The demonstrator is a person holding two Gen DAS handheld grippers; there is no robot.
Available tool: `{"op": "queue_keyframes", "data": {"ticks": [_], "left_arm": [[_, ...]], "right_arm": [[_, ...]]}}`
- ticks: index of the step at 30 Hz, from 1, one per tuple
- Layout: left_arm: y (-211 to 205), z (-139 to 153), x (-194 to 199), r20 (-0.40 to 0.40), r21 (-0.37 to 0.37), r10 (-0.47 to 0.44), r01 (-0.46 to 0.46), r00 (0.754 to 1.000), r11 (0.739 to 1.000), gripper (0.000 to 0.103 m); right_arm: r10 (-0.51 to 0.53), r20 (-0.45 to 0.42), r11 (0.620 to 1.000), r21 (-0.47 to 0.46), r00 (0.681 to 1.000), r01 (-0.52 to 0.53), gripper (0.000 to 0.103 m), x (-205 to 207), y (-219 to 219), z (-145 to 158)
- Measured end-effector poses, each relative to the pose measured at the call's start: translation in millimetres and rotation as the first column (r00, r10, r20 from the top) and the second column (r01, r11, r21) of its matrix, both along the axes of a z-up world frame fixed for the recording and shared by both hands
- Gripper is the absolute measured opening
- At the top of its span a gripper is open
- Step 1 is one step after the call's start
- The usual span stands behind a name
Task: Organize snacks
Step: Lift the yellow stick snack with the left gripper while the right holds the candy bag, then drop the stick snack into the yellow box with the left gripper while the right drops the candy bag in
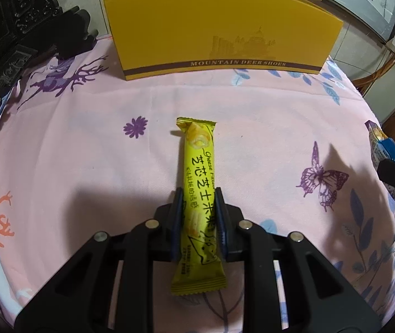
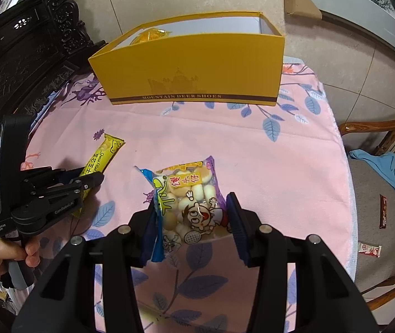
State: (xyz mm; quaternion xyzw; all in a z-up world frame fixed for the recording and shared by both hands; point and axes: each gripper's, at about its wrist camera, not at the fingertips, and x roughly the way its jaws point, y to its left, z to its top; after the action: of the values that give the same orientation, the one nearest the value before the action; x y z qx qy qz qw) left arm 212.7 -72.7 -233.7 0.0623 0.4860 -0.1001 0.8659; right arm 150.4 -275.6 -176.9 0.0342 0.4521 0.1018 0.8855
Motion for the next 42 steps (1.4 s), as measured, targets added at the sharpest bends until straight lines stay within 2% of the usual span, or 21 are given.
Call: {"op": "queue_keyframes", "data": {"ticks": [4,8,12,15,24,30,33,37,40,42], "left_arm": [[-0.9,21.4,-4.2,0.034,-0.027,-0.008,0.009,0.999,1.000,0.022],[0.8,59.0,-5.2,0.103,-0.050,-0.018,0.023,0.995,0.998,0.022],[3.3,99.7,9.9,0.176,-0.077,-0.008,0.021,0.984,0.997,0.022],[0.5,130.6,36.5,0.236,-0.102,-0.002,0.027,0.972,0.994,0.022],[-36.5,184.1,140.3,0.352,-0.115,-0.032,0.077,0.936,0.990,0.022],[-60.2,195.7,187.1,0.347,-0.127,-0.022,0.070,0.938,0.989,0.022],[-61.0,197.5,202.3,0.334,-0.151,0.007,0.046,0.943,0.987,0.022],[-60.1,196.7,217.7,0.330,-0.148,0.023,0.027,0.944,0.989,0.022],[-59.7,194.3,227.7,0.321,-0.142,0.031,0.015,0.947,0.990,0.022],[-57.9,190.4,234.9,0.306,-0.146,0.048,-0.003,0.951,0.989,0.022]], "right_arm": [[-0.008,0.009,1.000,0.006,1.000,0.008,0.047,-1.1,0.0,3.6],[-0.011,0.017,1.000,0.021,1.000,0.010,0.047,-0.4,0.0,7.1],[-0.006,0.041,0.999,0.039,0.999,0.005,0.047,3.9,1.5,19.4],[-0.006,0.077,0.999,0.052,0.997,0.002,0.047,9.3,0.0,35.0],[-0.055,0.162,0.995,0.096,0.985,0.040,0.047,26.8,-19.0,72.5],[-0.054,0.223,0.994,0.107,0.973,0.030,0.047,58.9,-24.6,94.1],[-0.036,0.296,0.994,0.107,0.954,0.005,0.047,91.5,-22.5,118.9],[-0.017,0.375,0.993,0.114,0.927,-0.028,0.047,138.3,-19.1,146.6],[-0.010,0.404,0.993,0.112,0.915,-0.038,0.047,174.0,-16.9,157.2],[-0.019,0.392,0.992,0.121,0.920,-0.031,0.047,195.8,-17.7,156.1]]}}
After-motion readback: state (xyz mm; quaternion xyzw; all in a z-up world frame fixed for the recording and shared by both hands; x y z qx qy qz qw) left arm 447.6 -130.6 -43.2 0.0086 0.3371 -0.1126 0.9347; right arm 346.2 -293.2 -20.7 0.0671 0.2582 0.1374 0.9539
